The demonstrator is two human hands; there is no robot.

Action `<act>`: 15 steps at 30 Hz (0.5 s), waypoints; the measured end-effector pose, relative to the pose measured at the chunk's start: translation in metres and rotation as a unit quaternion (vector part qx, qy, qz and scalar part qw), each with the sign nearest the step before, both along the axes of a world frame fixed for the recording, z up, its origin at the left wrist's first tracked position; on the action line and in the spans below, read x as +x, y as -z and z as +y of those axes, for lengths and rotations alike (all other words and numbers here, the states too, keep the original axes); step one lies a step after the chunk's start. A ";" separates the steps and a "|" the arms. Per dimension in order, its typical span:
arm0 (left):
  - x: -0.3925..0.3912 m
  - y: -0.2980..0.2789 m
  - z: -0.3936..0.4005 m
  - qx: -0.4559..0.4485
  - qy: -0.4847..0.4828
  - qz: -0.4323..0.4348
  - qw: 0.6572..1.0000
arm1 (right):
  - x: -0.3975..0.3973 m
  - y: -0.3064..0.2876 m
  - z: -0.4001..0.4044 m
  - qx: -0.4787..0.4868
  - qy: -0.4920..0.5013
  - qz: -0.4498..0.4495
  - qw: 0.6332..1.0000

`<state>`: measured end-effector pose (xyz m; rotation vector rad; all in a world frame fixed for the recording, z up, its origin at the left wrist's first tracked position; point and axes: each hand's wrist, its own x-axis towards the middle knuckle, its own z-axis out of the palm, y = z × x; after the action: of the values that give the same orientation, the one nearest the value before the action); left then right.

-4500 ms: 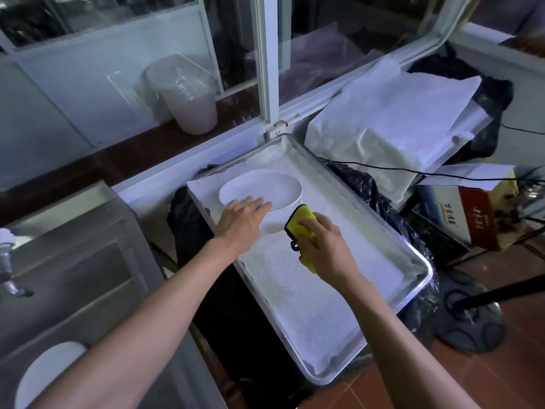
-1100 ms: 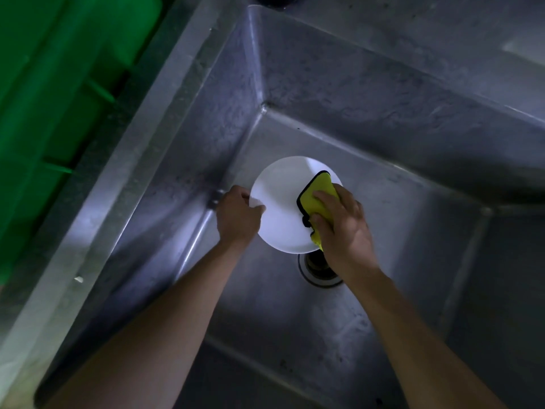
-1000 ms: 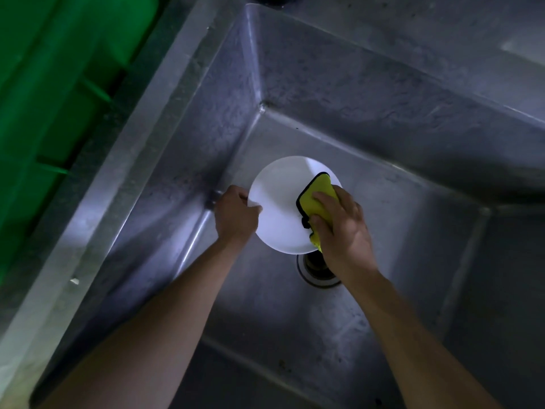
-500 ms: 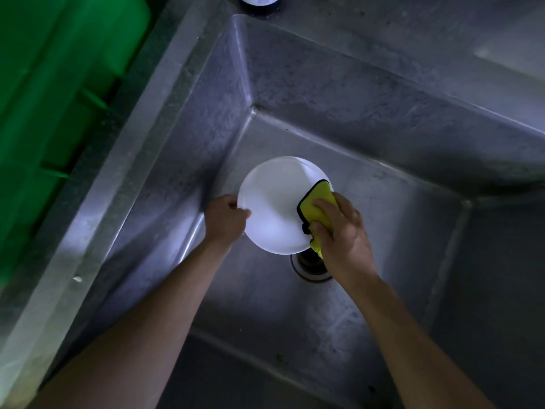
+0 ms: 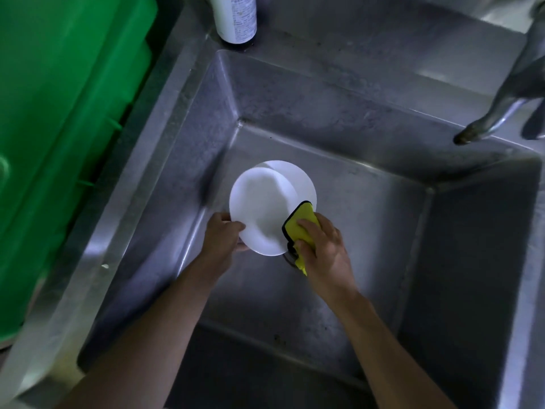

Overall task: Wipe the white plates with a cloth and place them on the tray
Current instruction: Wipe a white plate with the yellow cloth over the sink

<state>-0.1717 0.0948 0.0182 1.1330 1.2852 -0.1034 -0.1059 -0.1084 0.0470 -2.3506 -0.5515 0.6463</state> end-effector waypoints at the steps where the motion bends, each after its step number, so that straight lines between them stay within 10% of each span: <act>1: 0.000 -0.003 -0.003 -0.011 -0.005 -0.002 1.000 | -0.003 -0.005 -0.002 0.000 -0.004 -0.002 1.000; 15: -0.039 -0.102 -0.040 -0.070 0.038 -0.061 0.995 | -0.041 -0.106 -0.026 -0.002 -0.071 -0.006 0.997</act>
<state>-0.2108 0.0549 0.1199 1.0526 1.1091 -0.1758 -0.1470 -0.1344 0.1531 -2.3355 -0.7282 0.6990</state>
